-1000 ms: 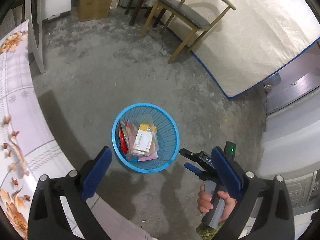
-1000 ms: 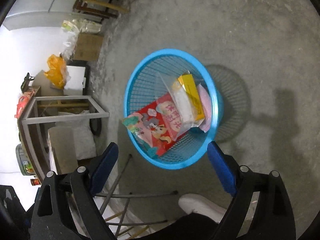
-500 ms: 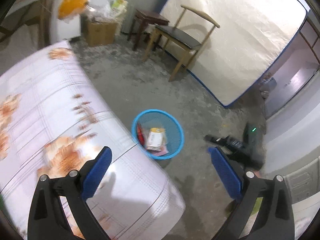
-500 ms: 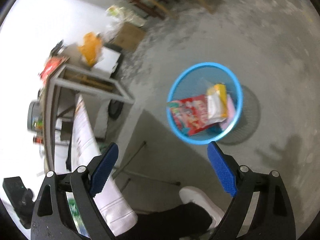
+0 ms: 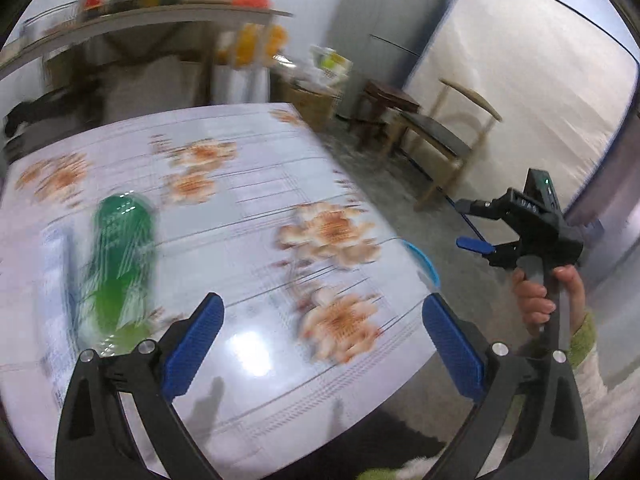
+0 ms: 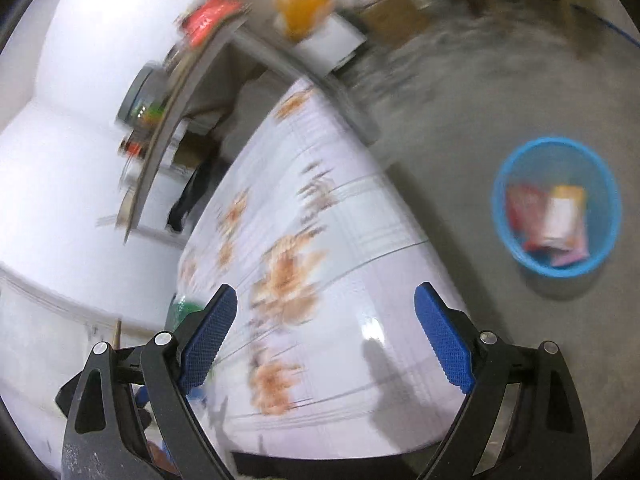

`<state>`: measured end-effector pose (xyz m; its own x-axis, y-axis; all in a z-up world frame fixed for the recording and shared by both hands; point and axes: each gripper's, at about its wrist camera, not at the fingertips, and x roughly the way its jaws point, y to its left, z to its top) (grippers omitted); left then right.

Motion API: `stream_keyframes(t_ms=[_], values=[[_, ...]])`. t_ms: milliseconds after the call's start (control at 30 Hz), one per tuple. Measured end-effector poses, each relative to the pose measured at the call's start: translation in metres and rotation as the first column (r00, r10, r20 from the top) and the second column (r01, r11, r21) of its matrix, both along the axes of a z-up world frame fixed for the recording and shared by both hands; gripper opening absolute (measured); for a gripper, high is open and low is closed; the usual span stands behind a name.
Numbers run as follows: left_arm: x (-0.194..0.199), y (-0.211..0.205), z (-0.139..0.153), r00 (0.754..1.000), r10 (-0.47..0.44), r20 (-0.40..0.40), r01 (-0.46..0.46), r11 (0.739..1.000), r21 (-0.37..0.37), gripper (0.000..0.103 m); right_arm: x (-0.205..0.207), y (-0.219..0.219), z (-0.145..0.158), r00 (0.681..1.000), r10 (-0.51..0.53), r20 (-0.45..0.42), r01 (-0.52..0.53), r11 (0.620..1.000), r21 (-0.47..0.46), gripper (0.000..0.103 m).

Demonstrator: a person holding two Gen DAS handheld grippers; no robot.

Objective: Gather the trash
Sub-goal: 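Move both grippers back over the table toward the green bottle, then grasp the green bottle with the right gripper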

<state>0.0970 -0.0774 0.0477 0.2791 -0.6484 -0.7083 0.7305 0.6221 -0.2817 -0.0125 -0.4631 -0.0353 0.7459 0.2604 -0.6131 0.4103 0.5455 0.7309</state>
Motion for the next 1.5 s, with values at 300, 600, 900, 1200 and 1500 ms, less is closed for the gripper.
stream_keyframes(t_ms=[300,600,900,1200,1500], values=[[0.005,0.103,-0.001,0.971,0.221,0.091,-0.223,0.975,0.009,0.097,0.105,0.143,0.008,0.932,0.363,0.005,-0.362,0.930,0.068,0.086],[0.041,0.160,-0.035,0.894,0.444,0.057,-0.448,0.891,0.080,0.097,0.176,0.259,-0.007,0.836,0.538,-0.107,-0.534,0.843,0.063,0.085],[0.064,0.164,-0.046,0.887,0.461,0.014,-0.461,0.886,0.055,0.091,0.197,0.294,-0.019,0.823,0.544,-0.165,-0.545,0.837,0.039,0.080],[0.091,0.161,-0.067,0.883,0.454,-0.122,-0.452,0.891,0.048,0.070,0.192,0.287,-0.011,0.823,0.549,-0.144,-0.550,0.834,0.040,0.064],[0.103,0.142,-0.087,0.888,0.421,-0.184,-0.407,0.907,0.108,0.054,0.167,0.243,-0.014,0.871,0.473,-0.136,-0.473,0.881,0.036,0.063]])
